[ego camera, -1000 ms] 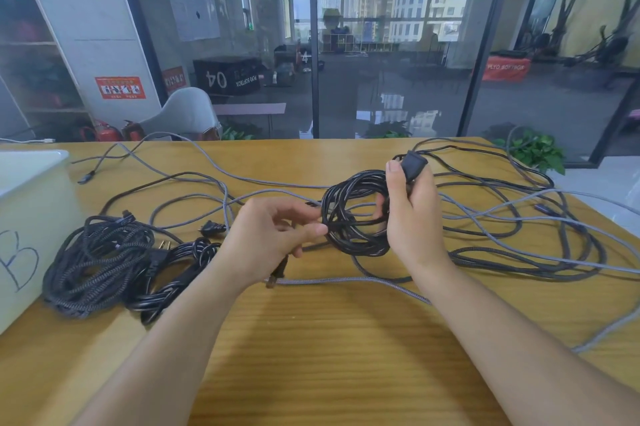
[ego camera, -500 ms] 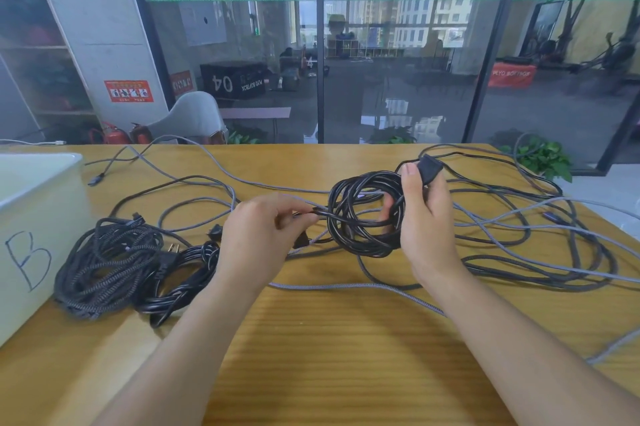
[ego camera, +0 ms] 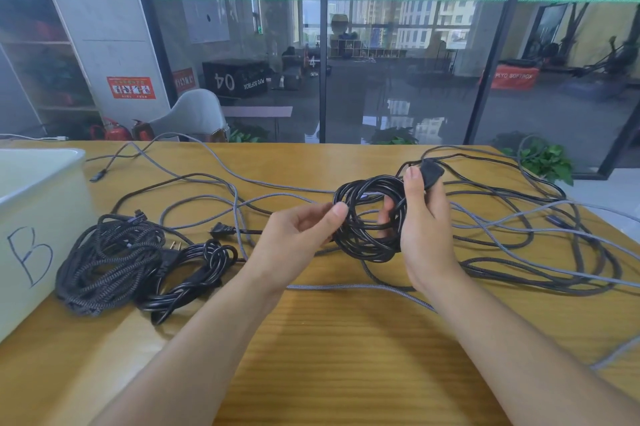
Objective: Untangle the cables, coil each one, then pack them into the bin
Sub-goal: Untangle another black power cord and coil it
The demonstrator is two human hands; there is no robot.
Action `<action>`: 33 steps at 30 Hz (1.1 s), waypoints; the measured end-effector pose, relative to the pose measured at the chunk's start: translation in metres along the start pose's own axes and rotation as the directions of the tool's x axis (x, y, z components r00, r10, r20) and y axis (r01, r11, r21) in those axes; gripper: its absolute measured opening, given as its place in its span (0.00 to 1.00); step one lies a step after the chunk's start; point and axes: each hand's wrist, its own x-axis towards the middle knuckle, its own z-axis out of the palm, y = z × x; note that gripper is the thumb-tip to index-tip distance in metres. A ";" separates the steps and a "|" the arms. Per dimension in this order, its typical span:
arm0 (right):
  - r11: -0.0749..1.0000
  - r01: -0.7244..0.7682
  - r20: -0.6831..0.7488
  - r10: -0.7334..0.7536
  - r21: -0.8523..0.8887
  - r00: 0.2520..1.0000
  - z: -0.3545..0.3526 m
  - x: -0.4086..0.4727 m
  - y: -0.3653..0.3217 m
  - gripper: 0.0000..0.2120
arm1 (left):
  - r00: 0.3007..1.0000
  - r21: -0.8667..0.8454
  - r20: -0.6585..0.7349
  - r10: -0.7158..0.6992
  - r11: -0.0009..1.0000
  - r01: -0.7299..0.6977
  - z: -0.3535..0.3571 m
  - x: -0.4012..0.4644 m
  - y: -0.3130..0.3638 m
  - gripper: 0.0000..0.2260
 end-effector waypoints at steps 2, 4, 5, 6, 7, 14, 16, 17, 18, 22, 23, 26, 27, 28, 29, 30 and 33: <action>1.000 -0.018 0.003 0.018 -0.005 1.000 0.000 0.000 0.002 0.16 | 1.000 -0.055 0.010 -0.016 0.998 0.017 0.001 0.001 -0.001 0.17; 1.000 -0.028 0.004 0.029 -0.013 1.000 0.000 0.000 0.003 0.17 | 0.999 -0.095 0.041 -0.027 0.995 0.031 0.002 0.002 -0.003 0.15; 0.999 -0.029 0.005 0.029 -0.014 1.000 0.000 0.000 0.003 0.17 | 0.998 -0.120 0.055 -0.037 0.992 0.043 0.002 0.003 -0.004 0.16; 0.999 -0.028 0.008 0.028 -0.016 1.000 0.000 0.000 0.004 0.17 | 0.997 -0.142 0.061 -0.046 0.988 0.055 0.002 0.003 -0.005 0.17; 0.999 -0.027 0.014 0.027 -0.021 1.000 0.000 0.000 0.005 0.17 | 0.997 -0.154 0.059 -0.054 0.986 0.062 0.001 0.004 -0.007 0.18; 0.997 0.019 0.031 -0.017 -0.072 0.999 0.002 -0.001 0.005 0.11 | 0.998 -0.156 0.017 -0.063 0.986 0.065 0.003 0.005 -0.006 0.15; 0.993 0.059 0.013 -0.058 -0.102 0.998 0.002 0.000 0.007 0.10 | 0.998 -0.178 0.000 -0.055 0.983 0.054 0.006 0.004 -0.005 0.16; 0.991 0.068 0.002 -0.068 -0.112 0.998 0.002 0.000 0.008 0.09 | 0.999 -0.191 -0.005 -0.051 0.980 0.049 0.008 0.003 -0.004 0.17; 0.991 0.068 -0.007 -0.069 -0.114 0.998 0.002 0.001 0.009 0.09 | 0.999 -0.204 -0.007 -0.047 0.978 0.045 0.009 0.003 -0.003 0.19; 0.992 0.028 -0.001 -0.028 -0.119 1.000 0.002 0.001 0.012 0.13 | 0.999 -0.234 -0.016 -0.045 0.972 0.040 0.012 0.002 -0.003 0.22; 0.994 0.011 0.008 -0.010 -0.113 1.000 0.003 0.001 0.012 0.14 | 0.999 -0.231 -0.017 -0.048 0.972 0.043 0.012 0.002 -0.002 0.22; 0.995 -0.030 0.019 0.032 -0.092 0.999 0.003 0.001 0.015 0.13 | 0.999 -0.198 -0.006 -0.045 0.979 0.043 0.011 0.002 -0.003 0.20; 0.995 -0.035 0.023 0.038 -0.089 0.999 0.004 0.001 0.016 0.13 | 0.999 -0.187 -0.005 -0.045 0.982 0.043 0.010 0.002 -0.003 0.19; 0.995 -0.038 0.026 0.040 -0.088 0.999 0.003 0.001 0.016 0.12 | 0.999 -0.176 -0.003 -0.044 0.984 0.042 0.009 0.001 -0.002 0.18; 0.995 -0.041 0.028 0.044 -0.088 0.999 0.003 0.001 0.017 0.12 | 0.999 -0.161 -0.001 -0.041 0.986 0.040 0.009 0.001 -0.002 0.17; 0.995 -0.047 0.029 0.050 -0.089 0.998 0.003 0.000 0.017 0.12 | 0.999 -0.142 0.003 -0.039 0.989 0.039 0.008 0.001 -0.002 0.16; 0.991 -0.093 0.027 0.096 -0.095 0.995 0.002 0.002 0.017 0.12 | 0.999 -0.089 0.019 -0.046 0.995 0.048 0.007 0.000 -0.001 0.13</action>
